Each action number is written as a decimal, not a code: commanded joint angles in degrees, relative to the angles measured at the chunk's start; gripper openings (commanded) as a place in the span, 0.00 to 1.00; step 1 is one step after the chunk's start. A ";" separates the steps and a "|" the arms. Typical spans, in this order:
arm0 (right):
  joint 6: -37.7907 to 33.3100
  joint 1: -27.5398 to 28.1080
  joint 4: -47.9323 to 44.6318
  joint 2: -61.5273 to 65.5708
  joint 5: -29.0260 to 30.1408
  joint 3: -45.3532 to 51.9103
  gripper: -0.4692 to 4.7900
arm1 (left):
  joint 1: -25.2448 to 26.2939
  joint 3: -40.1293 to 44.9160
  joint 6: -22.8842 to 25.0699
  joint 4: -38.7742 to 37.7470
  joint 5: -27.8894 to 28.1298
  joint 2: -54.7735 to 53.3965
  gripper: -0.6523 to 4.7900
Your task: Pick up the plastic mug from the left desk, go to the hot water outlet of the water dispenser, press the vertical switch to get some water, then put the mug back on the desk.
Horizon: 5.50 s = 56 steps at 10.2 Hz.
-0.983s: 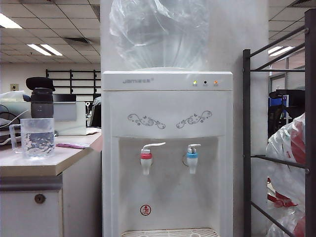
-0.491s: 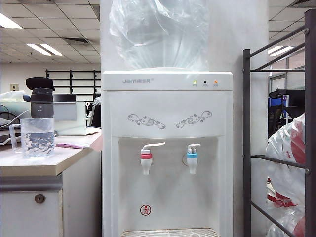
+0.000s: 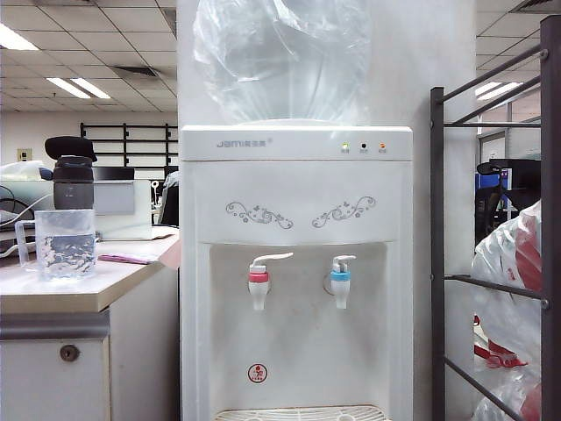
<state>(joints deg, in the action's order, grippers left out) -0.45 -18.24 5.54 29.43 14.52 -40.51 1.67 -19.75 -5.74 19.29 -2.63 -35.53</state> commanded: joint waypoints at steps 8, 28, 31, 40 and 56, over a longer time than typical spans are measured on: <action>-2.51 -2.23 -20.41 28.24 3.61 -0.42 1.00 | 9.16 -21.51 7.89 38.75 3.04 -70.79 1.00; -2.97 -2.23 -18.16 29.57 3.65 -0.42 1.00 | 13.79 -36.22 8.72 42.07 -19.23 -88.59 0.11; -2.95 -2.19 -17.75 29.62 3.45 -0.42 1.00 | 13.79 -33.81 8.72 51.71 -19.04 -88.39 0.11; -2.93 -2.19 -14.80 29.62 3.45 -0.42 1.00 | -3.78 -7.87 8.72 60.15 -19.04 -74.40 0.11; -2.49 -2.14 -14.69 29.86 3.15 -0.39 1.00 | -26.34 -6.58 8.72 55.01 -24.61 -75.78 0.11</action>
<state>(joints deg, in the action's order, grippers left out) -3.11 -20.32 -8.21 59.24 17.76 -40.73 -24.40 -25.85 3.22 71.83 -26.52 -110.91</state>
